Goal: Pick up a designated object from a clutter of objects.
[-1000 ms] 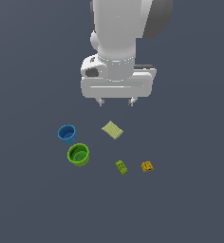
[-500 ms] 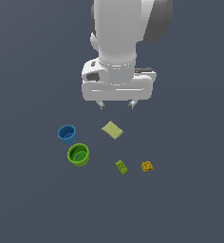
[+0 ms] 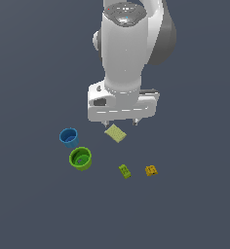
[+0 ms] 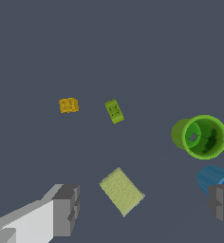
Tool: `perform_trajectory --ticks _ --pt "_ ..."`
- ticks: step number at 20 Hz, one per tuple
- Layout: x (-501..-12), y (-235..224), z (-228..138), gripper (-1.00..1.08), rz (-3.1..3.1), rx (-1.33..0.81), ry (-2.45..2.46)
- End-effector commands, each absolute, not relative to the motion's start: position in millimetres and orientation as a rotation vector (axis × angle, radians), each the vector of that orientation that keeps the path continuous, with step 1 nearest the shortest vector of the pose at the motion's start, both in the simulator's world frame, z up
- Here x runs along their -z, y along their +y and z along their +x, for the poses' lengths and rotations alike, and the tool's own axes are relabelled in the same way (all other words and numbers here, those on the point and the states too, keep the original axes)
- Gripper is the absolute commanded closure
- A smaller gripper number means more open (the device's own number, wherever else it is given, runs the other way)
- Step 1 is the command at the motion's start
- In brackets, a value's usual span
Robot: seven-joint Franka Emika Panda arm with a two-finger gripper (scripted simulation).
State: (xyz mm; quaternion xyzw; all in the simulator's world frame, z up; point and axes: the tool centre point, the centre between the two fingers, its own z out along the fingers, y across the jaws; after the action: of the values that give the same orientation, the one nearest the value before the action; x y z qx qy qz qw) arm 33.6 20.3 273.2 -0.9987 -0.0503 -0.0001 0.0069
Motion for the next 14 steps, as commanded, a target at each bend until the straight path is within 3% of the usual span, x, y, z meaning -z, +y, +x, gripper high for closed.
perform_trajectory --ticks 1,14 --pt "-256 22 44 -0.92 -3.124 -0.001 -0.221" --pt "-133 36 93 -0.92 -3.081 -0.001 -0.624"
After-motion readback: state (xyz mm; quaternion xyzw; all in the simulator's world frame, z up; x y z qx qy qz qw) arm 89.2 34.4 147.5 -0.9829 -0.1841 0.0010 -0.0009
